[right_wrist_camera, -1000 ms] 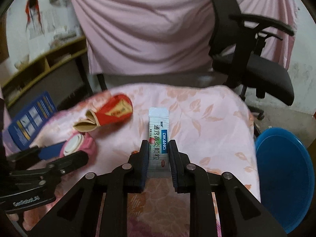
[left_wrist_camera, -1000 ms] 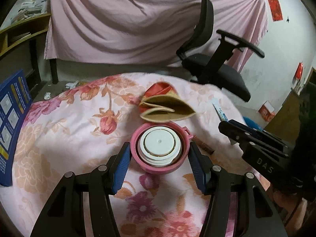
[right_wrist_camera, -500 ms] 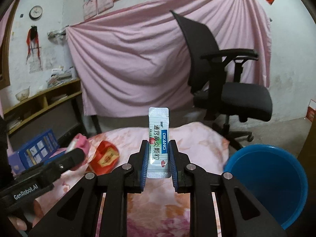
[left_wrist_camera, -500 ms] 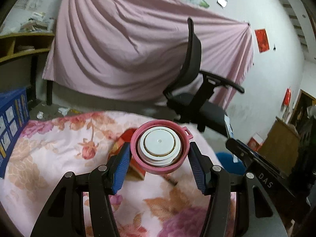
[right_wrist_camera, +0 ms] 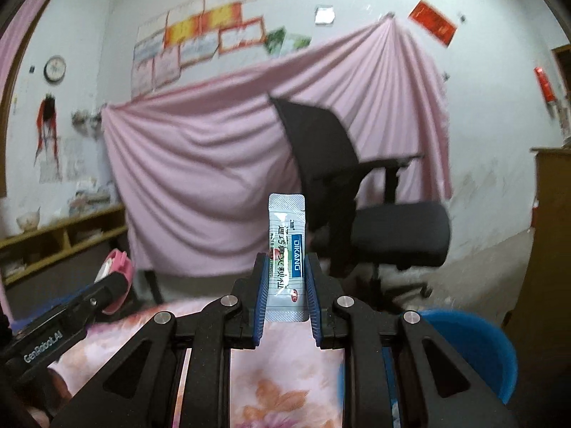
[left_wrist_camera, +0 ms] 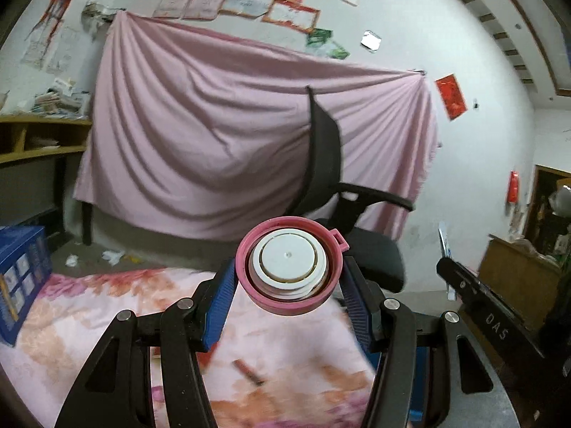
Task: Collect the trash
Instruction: 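Carry the pink tape roll and white sachet over the blue basin, then open both grippers to drop the tape roll and sachet into the basin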
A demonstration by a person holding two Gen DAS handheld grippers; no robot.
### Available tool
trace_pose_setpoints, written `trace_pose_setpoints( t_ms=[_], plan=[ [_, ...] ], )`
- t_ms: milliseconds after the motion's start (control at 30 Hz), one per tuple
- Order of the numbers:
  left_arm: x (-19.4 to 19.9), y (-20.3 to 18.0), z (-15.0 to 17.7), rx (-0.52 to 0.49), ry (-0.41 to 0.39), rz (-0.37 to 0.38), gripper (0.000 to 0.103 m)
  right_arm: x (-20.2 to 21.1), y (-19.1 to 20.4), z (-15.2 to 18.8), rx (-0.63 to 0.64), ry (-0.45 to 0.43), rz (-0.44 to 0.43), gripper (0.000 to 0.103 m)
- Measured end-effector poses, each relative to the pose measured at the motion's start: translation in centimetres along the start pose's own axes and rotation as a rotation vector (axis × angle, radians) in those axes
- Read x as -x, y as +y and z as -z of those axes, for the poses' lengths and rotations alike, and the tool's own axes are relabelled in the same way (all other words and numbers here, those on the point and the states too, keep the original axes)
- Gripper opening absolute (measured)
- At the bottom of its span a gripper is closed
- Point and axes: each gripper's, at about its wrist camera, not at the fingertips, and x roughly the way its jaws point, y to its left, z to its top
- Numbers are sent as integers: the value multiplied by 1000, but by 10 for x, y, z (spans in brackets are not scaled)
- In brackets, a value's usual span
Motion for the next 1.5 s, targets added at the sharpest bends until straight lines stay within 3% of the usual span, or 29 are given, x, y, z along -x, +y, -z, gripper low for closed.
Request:
trace_pose_setpoints(
  t_ms=[300, 500, 667, 1100, 1500],
  plan=[
    [-28, -72, -18, -112, -33, 131, 52, 28, -53, -19, -73, -115, 125, 18],
    [-57, -115, -14, -168, 38, 222, 52, 32, -84, -17, -108, -79, 211, 18],
    [-82, -143, -5, -178, 118, 258, 52, 26, -105, -13, -119, 24, 290, 18],
    [-116, -166, 23, -227, 273, 258, 52, 12, -138, -3, -136, 167, 353, 18],
    [-154, -168, 60, -244, 516, 181, 52, -5, -155, 20, -177, 290, 350, 18]
  ],
)
